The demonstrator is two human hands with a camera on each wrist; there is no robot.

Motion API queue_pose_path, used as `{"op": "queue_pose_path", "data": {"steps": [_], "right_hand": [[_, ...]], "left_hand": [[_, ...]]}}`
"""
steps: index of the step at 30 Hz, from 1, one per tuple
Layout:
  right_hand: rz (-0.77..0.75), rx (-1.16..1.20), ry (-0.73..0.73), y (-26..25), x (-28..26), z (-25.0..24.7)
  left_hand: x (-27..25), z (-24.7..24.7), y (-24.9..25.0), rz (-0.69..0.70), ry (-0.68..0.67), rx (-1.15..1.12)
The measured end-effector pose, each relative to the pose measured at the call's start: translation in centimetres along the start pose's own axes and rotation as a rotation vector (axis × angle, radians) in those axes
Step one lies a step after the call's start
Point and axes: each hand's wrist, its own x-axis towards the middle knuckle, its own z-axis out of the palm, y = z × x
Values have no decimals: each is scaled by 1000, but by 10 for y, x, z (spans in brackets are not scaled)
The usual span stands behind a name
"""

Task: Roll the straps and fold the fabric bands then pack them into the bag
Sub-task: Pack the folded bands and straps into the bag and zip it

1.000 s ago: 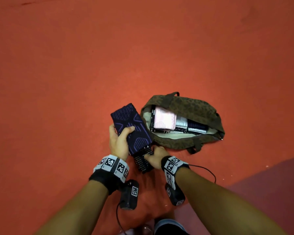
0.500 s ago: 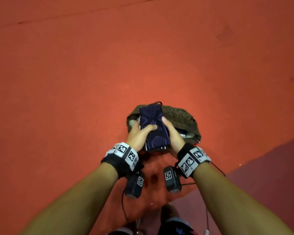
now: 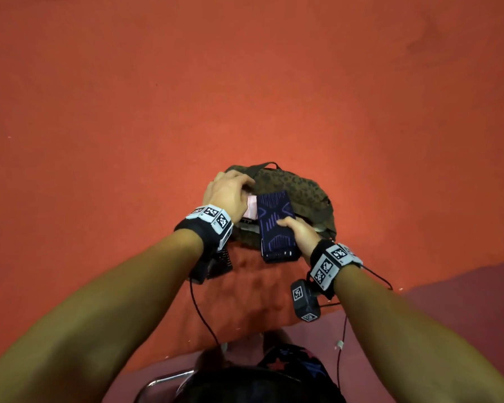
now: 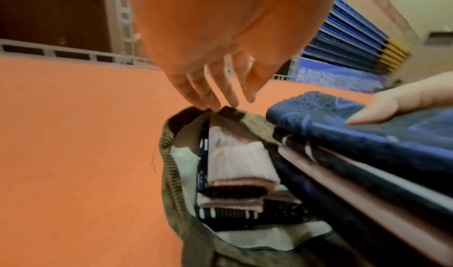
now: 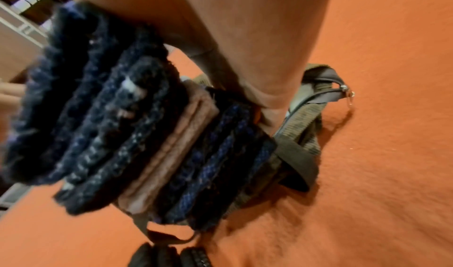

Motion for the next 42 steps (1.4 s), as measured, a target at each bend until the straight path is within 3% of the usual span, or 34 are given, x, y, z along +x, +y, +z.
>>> {"op": "queue_pose_path", "data": {"steps": [2, 5, 11, 18, 28, 31, 36, 39, 42], "right_hand": [[25, -63, 13, 11, 3, -5], [52, -74, 31, 22, 3, -9], [89, -53, 41, 25, 15, -9], [59, 101, 31, -7, 32, -8], [41, 283, -185, -32, 38, -33], [-13, 259, -111, -41, 43, -26], [-101, 138, 149, -46, 66, -11], [-84, 65, 193, -41, 81, -8], [-85, 112, 147, -42, 83, 1]], "left_hand": [[10, 10, -3, 103, -25, 178], [23, 23, -7, 120, -109, 325], [42, 34, 0, 68, 52, 369], [63, 22, 19, -84, 256, -6], [66, 24, 2, -247, 148, -358], [70, 21, 7, -273, 180, -418], [71, 24, 10, -282, 174, -467], [63, 27, 1, -216, 93, -206], [49, 35, -22, -370, -2, -96]]}}
